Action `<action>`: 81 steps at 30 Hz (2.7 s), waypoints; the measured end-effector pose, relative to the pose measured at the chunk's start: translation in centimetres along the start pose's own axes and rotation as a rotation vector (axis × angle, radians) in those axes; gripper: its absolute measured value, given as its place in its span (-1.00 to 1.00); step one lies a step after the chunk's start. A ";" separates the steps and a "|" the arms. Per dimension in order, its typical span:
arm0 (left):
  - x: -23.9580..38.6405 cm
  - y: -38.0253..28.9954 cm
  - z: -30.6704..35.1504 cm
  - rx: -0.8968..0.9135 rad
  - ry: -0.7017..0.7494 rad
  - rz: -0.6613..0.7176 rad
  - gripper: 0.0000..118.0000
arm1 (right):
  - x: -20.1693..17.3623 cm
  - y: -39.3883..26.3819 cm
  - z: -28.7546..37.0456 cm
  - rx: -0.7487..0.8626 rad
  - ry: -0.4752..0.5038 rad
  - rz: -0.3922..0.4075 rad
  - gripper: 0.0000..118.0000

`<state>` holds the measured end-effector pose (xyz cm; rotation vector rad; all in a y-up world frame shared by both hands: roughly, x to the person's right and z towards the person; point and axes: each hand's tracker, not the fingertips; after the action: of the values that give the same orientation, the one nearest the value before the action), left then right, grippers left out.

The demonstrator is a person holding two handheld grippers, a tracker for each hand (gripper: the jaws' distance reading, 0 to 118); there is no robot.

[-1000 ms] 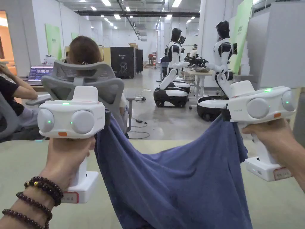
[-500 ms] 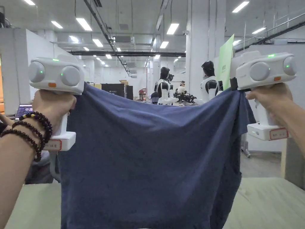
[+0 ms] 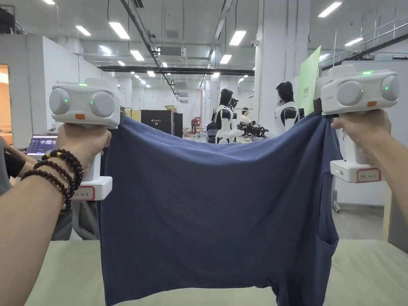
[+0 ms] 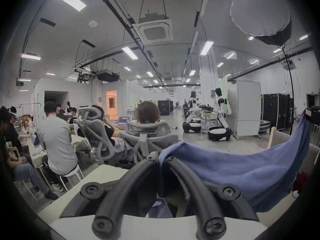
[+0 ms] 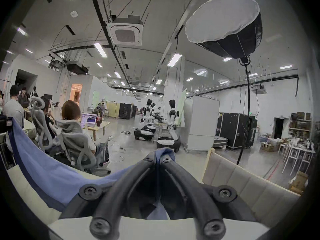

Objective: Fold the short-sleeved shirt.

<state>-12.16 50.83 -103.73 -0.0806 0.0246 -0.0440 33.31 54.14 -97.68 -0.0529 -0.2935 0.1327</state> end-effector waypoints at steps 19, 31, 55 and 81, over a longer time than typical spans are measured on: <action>-1.3 -13.0 10.1 -0.102 -0.087 0.062 -0.94 | 1.2 -13.1 9.5 -0.107 0.036 -0.028 -0.96; -4.7 -26.5 21.9 -0.214 -0.131 0.034 -0.94 | 1.8 -26.0 25.4 -0.207 0.081 0.021 -0.95; -4.5 -40.9 35.4 -0.444 -0.103 -0.053 -0.94 | 0.8 -43.5 38.8 -0.487 0.070 0.066 -0.95; -4.8 -44.5 34.1 -0.522 -0.091 -0.059 0.96 | 2.3 -47.2 39.8 -0.624 -0.036 0.020 1.00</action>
<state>-17.94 9.43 -66.07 -0.6051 -0.0575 -0.0924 29.66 9.06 -55.65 -0.6726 -0.3614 0.0578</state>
